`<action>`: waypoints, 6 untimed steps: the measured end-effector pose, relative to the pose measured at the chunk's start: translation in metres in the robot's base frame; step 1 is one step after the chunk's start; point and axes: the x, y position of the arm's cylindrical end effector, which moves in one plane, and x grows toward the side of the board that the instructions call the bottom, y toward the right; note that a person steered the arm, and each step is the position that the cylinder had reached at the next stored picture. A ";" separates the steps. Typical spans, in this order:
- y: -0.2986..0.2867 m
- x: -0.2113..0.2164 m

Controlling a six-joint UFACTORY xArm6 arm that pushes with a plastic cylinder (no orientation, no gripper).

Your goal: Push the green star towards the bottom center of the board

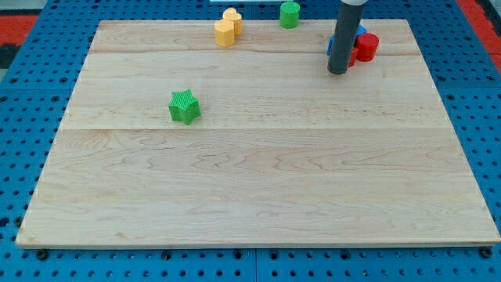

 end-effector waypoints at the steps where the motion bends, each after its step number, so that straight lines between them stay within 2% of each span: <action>1: 0.000 0.012; 3: -0.201 0.016; 4: -0.265 0.054; 5: -0.207 0.107; 6: -0.199 0.119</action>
